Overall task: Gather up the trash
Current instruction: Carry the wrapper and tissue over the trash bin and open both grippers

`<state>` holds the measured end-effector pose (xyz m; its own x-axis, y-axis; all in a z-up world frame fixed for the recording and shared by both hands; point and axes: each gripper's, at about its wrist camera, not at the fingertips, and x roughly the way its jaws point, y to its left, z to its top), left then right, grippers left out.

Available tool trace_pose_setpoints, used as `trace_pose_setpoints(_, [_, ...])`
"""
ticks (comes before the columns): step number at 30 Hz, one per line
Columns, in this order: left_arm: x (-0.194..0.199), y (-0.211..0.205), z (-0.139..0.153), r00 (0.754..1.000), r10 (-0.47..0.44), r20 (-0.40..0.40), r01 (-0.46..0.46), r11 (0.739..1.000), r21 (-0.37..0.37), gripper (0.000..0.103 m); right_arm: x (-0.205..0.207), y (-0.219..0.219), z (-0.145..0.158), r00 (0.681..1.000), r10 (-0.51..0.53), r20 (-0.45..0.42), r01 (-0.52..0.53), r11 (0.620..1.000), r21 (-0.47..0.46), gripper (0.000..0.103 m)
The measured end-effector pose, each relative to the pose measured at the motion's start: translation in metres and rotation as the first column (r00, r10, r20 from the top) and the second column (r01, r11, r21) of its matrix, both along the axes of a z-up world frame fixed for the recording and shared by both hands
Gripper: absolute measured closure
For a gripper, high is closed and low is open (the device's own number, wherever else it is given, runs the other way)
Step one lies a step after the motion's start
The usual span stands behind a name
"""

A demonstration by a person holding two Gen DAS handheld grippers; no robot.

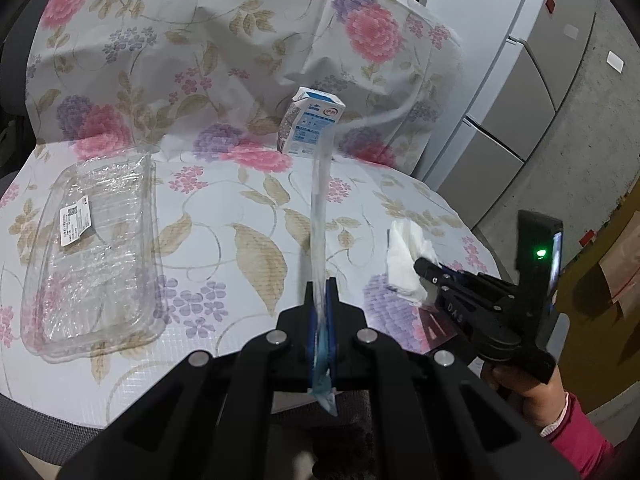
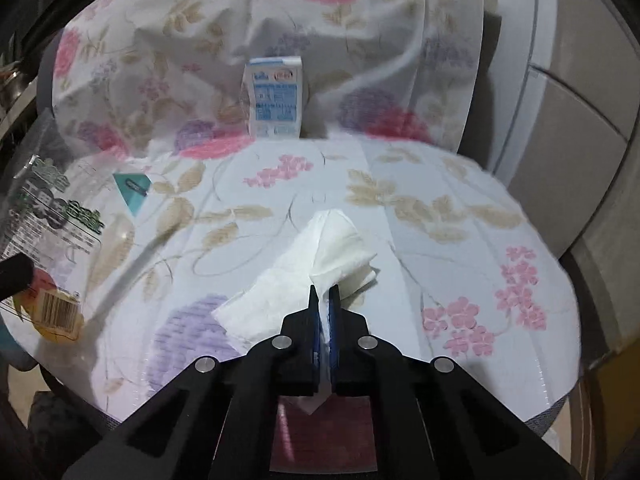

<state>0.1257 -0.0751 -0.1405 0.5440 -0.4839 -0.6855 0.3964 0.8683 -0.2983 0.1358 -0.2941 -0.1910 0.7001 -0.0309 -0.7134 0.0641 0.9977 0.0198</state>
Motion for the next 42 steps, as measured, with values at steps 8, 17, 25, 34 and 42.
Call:
trace_pose_setpoints(8, [-0.023,-0.029,0.021,0.995,-0.077,0.064,0.079,0.996,-0.034,0.1,-0.049,-0.019,0.059,0.991,-0.018,0.132,0.003,0.994,0.11,0.1])
trace_pose_setpoints(17, [-0.071,-0.119,0.034,0.946,-0.299,0.129,0.308,0.949,-0.06,0.1,-0.148,-0.076,0.094,0.964,-0.162,0.21,0.139,0.983,0.121,0.099])
trace_pose_setpoints(25, [-0.113,-0.204,0.022,0.867,-0.479,0.134,0.488,0.872,-0.04,0.1,-0.237,-0.135,0.079,0.897,-0.389,0.208,0.379,0.921,0.086,0.099])
trace_pose_setpoints(34, [-0.15,-0.279,-0.018,0.765,-0.64,0.069,0.641,0.767,0.0,0.1,-0.286,-0.188,0.026,0.821,-0.56,0.113,0.548,0.828,0.121,0.098])
trace_pose_setpoints(42, [-0.156,-0.324,-0.053,0.711,-0.701,-0.047,0.703,0.71,0.045,0.098,-0.286,-0.212,-0.022,0.815,-0.578,-0.035,0.575,0.8,0.173,0.095])
